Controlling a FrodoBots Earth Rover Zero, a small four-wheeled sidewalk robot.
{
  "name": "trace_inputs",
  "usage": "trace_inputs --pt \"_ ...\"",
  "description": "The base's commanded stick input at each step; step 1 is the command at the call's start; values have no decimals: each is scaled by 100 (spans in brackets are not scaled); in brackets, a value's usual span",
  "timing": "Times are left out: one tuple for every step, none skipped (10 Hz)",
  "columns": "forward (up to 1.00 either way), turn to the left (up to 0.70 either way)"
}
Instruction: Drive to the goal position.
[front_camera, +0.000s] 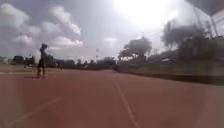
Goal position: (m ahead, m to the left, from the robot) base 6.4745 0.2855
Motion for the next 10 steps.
trace_inputs --pt "70 0" --pt "70 0" --pt "70 0" --pt "70 0" --pt "70 0" --pt "70 0" --pt "70 0" --pt "70 0" --pt "70 0" --pt "70 0"
